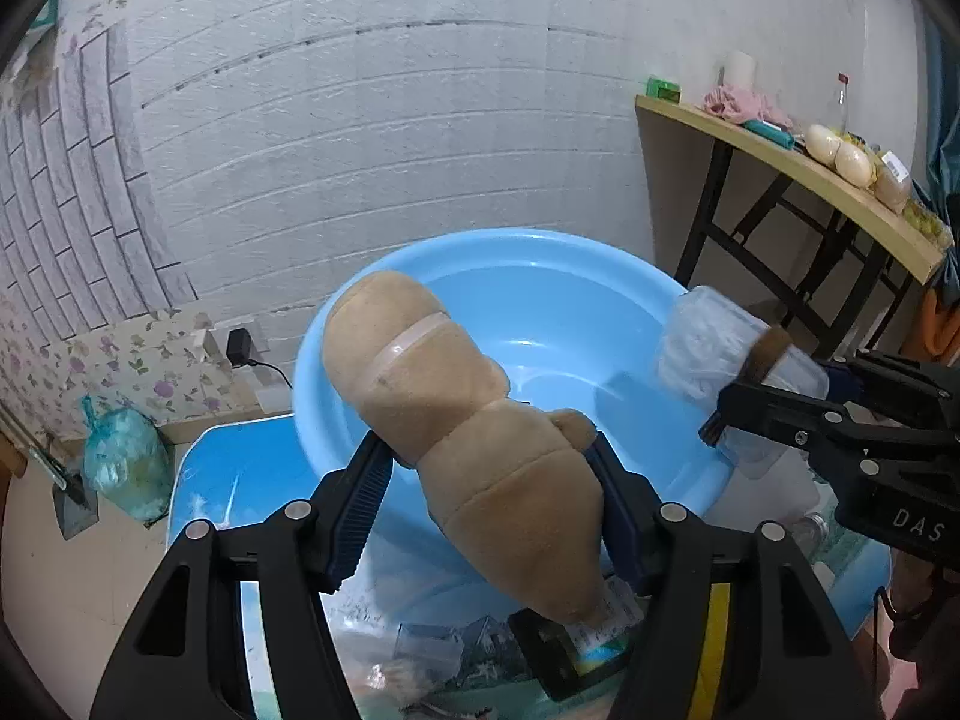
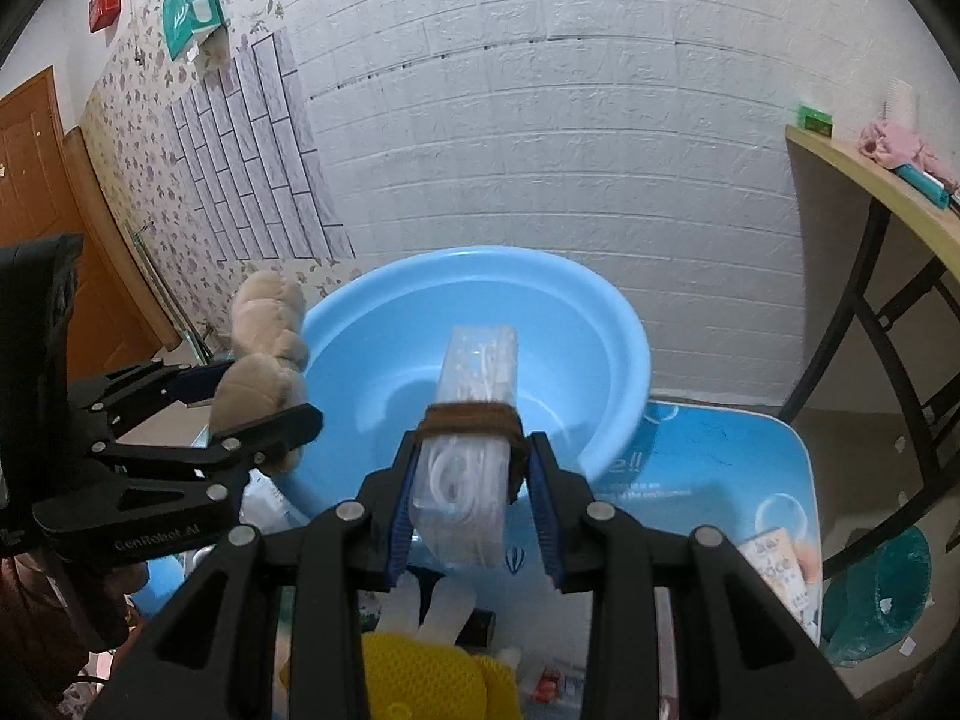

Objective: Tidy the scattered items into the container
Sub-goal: 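Open the left tool over the basin while the right tool releases the clear case into it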

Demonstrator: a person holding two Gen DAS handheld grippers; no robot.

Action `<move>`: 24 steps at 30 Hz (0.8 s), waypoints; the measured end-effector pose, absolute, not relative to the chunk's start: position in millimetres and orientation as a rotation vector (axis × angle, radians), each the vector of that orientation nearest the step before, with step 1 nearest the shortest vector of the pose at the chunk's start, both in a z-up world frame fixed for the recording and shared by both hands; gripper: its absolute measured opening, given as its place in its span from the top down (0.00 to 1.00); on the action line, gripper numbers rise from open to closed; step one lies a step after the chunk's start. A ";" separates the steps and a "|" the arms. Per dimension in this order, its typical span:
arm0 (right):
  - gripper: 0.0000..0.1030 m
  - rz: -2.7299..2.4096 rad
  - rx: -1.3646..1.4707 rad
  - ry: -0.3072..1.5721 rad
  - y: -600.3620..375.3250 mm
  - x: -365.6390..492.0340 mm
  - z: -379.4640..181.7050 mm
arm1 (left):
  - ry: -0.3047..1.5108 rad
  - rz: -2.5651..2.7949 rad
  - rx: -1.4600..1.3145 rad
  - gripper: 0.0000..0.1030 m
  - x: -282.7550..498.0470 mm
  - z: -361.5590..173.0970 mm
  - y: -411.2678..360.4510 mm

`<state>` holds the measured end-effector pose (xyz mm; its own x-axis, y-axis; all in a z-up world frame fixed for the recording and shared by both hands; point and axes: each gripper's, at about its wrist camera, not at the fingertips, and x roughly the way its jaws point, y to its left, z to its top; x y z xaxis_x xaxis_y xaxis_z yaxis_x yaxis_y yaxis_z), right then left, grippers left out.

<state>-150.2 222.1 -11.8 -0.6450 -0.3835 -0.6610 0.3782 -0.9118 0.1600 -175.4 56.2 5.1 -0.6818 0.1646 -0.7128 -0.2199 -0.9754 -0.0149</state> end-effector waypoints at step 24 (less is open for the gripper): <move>0.64 -2.481 1.044 -0.048 214.2 -144.1 -13.2 | 0.121 2.756 -1.116 0.06 -138.3 6.6 35.2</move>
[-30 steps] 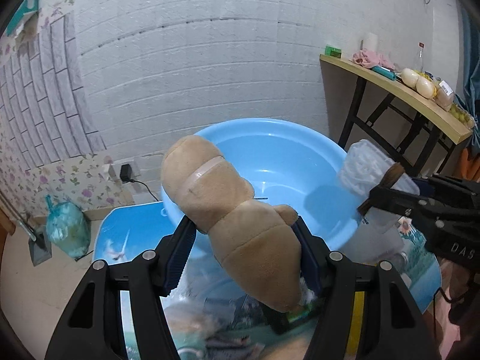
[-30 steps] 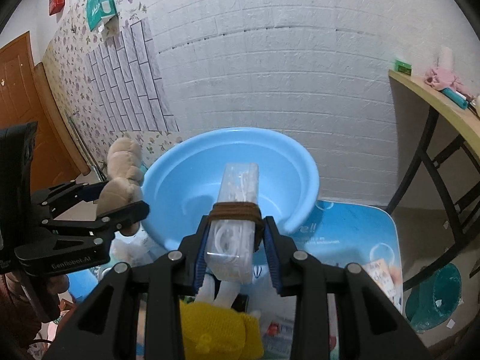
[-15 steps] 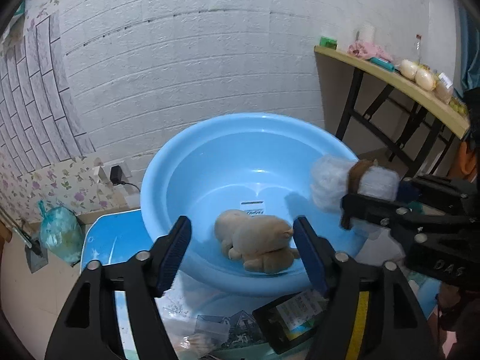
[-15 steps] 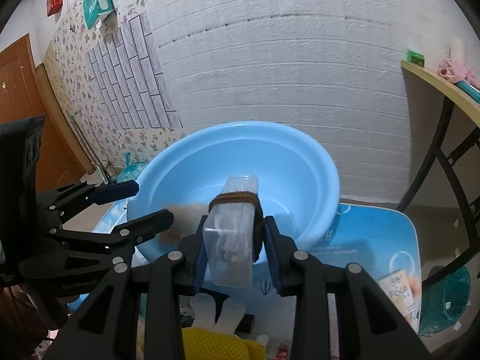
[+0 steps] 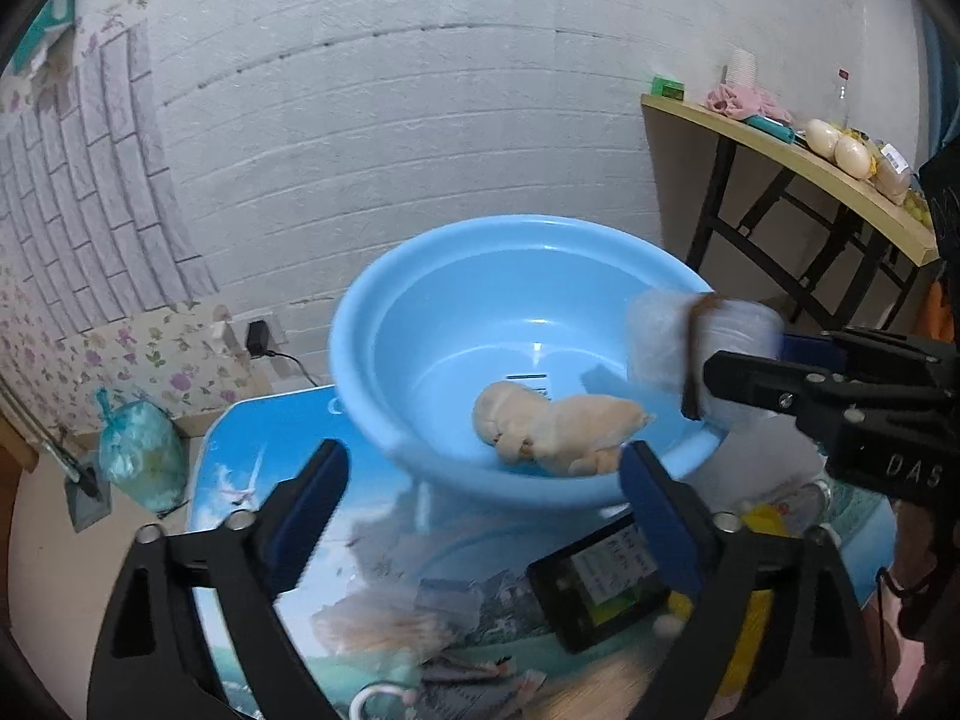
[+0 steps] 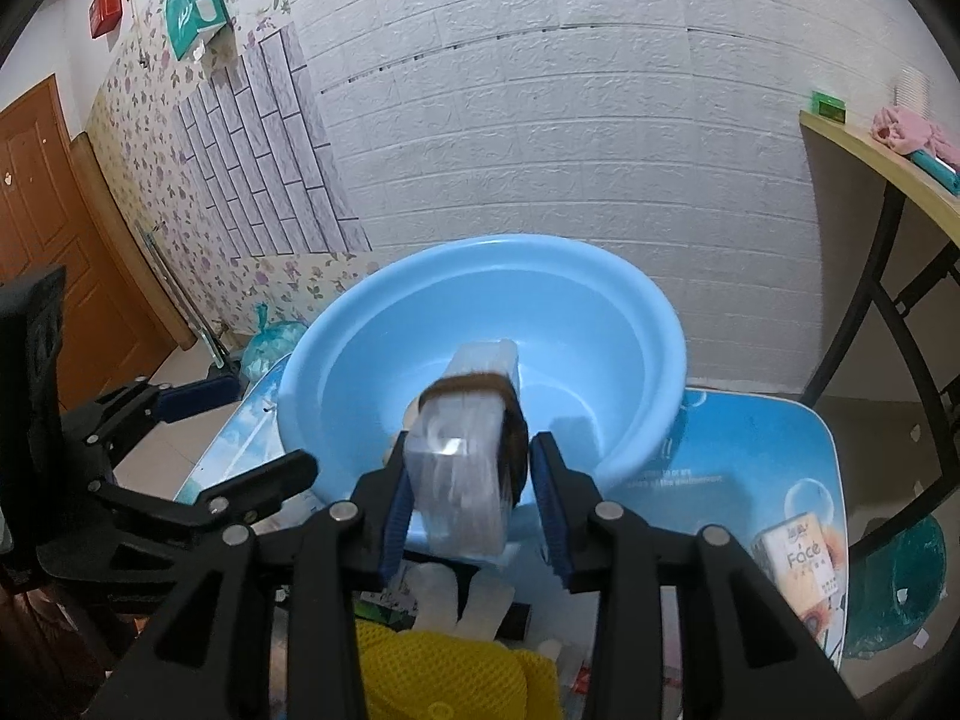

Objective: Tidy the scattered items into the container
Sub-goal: 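Open the left tool over the basin while the right tool releases the clear case into it, then move both tools back from the basin toward the items on the table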

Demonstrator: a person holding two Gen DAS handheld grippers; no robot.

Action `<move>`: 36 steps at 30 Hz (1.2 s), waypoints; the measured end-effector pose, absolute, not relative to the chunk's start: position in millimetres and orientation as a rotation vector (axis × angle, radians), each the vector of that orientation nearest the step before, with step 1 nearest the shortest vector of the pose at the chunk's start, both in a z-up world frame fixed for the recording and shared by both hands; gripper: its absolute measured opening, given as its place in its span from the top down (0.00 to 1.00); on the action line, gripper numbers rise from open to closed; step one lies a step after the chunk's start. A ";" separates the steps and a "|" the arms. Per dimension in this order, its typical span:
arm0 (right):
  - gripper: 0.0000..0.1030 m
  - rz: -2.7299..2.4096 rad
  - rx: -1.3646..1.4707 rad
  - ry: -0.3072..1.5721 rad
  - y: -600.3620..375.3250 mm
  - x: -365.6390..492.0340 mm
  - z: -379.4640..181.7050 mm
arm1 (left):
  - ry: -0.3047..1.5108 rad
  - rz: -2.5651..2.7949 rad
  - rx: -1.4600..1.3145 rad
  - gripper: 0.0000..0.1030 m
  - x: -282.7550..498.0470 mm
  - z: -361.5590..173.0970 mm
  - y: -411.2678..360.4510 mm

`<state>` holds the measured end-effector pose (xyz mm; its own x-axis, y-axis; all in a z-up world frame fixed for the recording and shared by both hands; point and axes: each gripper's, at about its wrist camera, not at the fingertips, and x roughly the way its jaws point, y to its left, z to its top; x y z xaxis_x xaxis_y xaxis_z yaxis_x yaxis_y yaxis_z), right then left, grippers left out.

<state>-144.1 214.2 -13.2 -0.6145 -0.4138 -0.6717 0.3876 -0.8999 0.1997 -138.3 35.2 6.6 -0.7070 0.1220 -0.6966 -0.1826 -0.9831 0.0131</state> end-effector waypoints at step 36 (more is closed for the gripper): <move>0.48 -2.601 1.169 -0.070 251.9 -23.7 -47.0 | -0.181 2.859 -1.174 0.00 -20.3 -40.5 -55.6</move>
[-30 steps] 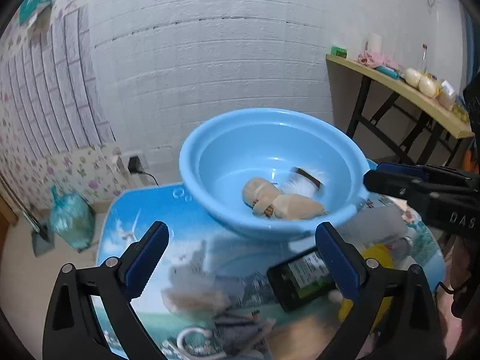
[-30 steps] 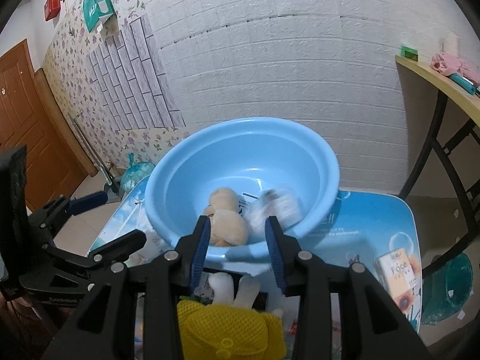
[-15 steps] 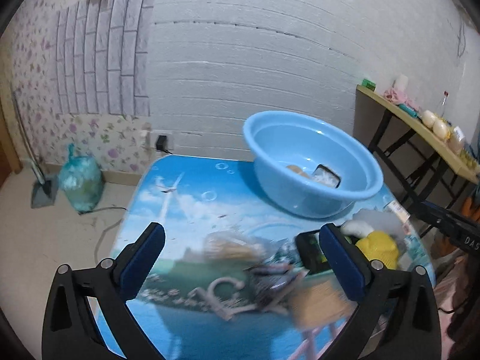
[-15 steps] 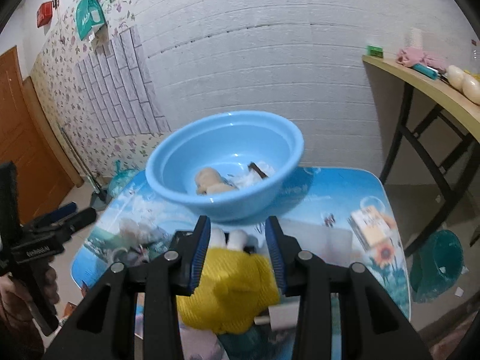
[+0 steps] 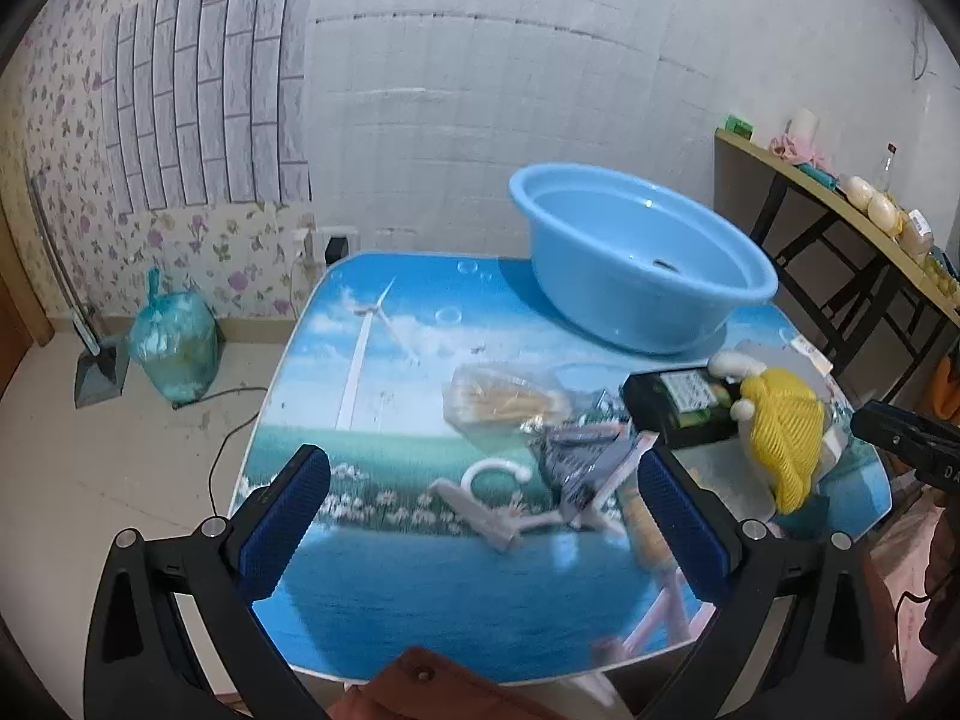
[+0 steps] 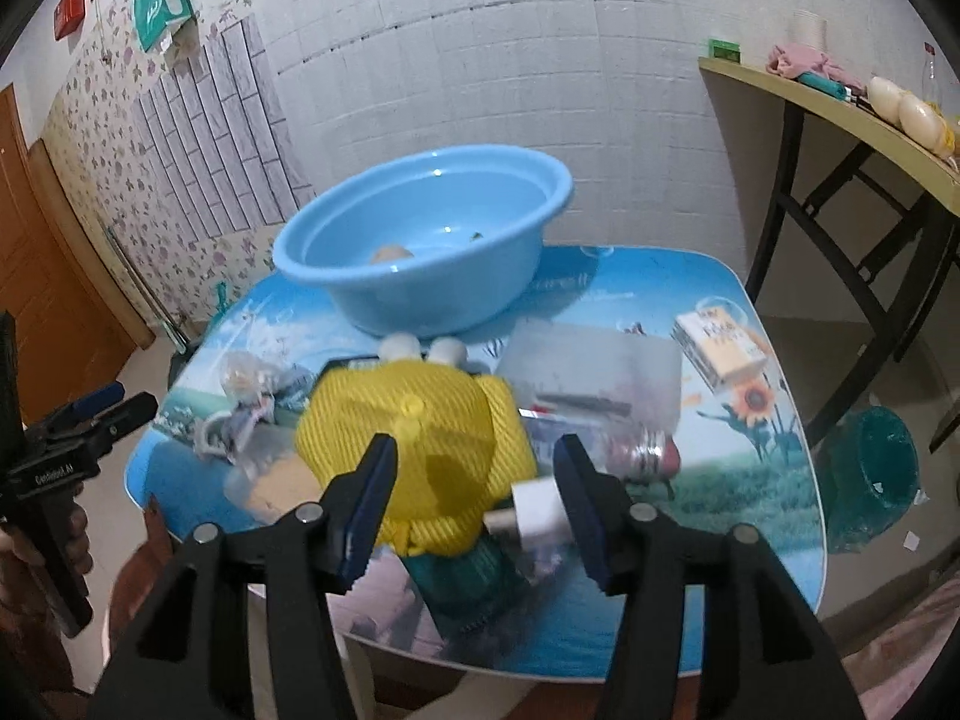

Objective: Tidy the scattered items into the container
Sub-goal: 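Move both tools back from the basin toward the items on the table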

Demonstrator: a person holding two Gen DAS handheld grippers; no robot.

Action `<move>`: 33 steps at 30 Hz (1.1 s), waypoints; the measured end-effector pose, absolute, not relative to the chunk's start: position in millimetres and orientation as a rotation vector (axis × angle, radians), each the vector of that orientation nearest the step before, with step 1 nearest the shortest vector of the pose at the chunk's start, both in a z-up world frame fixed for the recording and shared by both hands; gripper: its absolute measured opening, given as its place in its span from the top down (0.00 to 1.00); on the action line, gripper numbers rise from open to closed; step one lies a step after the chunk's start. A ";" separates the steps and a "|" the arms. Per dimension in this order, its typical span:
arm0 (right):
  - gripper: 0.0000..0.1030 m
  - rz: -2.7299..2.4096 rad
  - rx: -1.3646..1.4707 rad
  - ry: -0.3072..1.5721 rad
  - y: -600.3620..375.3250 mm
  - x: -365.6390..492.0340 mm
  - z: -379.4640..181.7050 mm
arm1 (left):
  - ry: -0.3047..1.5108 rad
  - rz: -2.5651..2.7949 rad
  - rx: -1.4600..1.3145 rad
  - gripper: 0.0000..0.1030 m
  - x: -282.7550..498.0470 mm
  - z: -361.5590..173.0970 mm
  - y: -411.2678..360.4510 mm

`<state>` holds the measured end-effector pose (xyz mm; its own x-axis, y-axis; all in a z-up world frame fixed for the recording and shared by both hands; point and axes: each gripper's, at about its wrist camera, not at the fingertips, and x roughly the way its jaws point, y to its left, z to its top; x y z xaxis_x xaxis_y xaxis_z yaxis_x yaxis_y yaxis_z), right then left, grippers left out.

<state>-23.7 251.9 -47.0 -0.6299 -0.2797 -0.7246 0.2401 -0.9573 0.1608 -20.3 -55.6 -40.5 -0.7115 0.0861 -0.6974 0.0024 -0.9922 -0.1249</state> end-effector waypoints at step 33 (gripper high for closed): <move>0.48 -2.442 1.334 0.068 242.0 -11.0 -95.7 | 0.010 2.674 -1.305 0.21 -41.1 -99.3 -42.0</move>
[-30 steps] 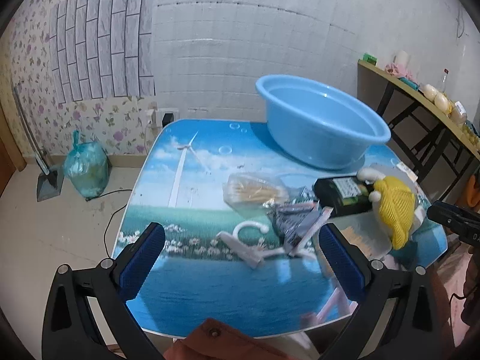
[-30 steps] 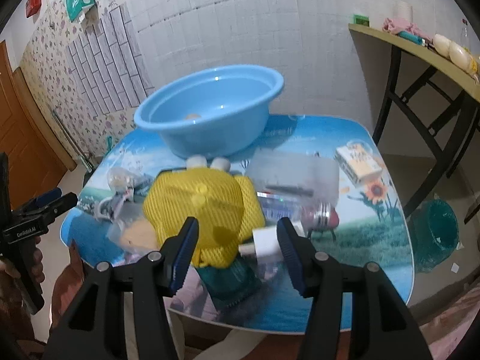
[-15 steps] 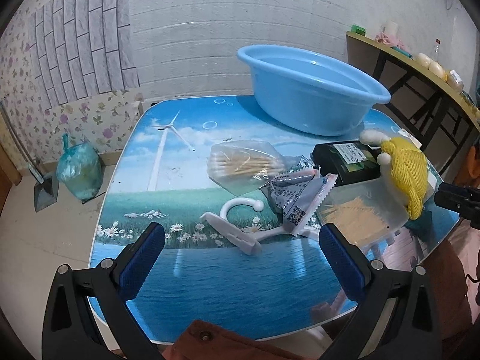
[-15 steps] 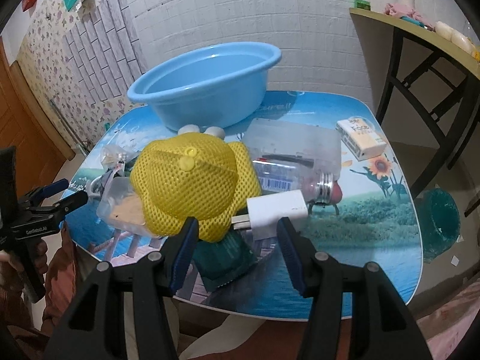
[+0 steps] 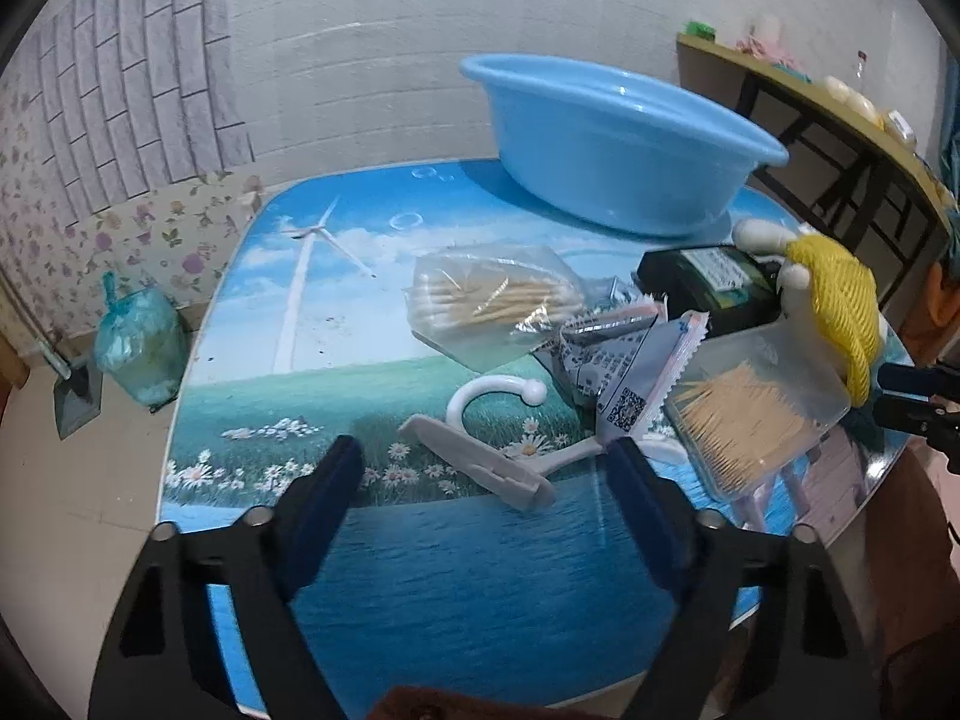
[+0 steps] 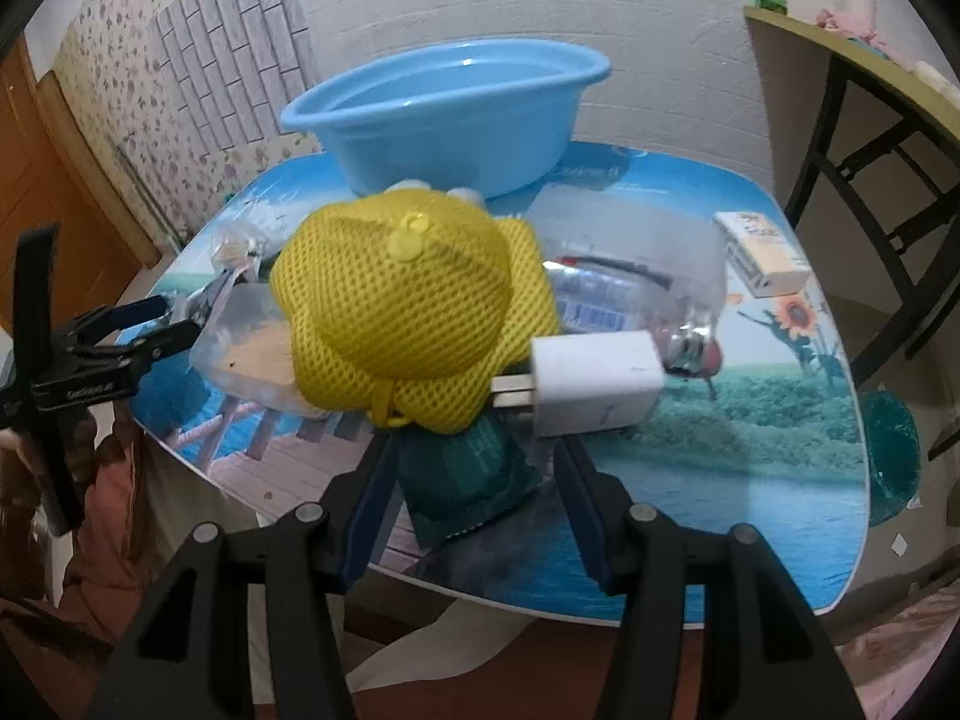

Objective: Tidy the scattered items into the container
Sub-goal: 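Move both tools back from the basin toward the items on the table, then grasp the white plastic hook with the left tool while the right tool grasps the dark-green pouch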

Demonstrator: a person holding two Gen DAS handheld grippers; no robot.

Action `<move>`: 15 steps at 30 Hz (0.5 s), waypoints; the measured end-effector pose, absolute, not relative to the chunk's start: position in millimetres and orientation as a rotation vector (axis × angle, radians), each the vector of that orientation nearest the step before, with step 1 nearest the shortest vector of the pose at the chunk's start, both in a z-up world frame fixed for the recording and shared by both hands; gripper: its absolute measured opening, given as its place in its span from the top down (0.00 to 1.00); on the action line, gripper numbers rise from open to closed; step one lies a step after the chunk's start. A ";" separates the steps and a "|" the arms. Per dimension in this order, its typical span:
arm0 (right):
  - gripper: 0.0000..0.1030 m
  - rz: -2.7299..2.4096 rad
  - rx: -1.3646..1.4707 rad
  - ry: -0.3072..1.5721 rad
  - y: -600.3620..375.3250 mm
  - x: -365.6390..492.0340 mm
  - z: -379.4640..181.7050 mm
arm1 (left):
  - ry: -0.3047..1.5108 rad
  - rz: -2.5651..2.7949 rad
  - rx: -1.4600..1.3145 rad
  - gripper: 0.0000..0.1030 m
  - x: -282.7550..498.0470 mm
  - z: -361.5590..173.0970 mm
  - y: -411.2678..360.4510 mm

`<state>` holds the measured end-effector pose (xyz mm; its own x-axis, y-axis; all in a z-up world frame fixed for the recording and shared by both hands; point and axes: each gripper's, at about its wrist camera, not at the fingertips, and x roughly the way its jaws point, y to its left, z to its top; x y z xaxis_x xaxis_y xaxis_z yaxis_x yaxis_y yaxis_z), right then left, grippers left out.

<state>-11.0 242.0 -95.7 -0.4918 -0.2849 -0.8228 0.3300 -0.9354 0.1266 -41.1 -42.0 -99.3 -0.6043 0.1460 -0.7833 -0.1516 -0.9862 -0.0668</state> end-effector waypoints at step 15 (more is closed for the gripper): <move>0.48 -2.422 1.303 0.158 227.8 -9.1 -106.7 | 0.084 2.654 -1.256 0.46 -35.6 -98.9 -41.3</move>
<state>-9.1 227.8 -106.7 -0.4949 -0.2798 -0.8227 0.3840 -0.9197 0.0818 -35.6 -41.3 -98.9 -0.6172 0.1593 -0.7706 -0.2076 -0.9776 -0.0358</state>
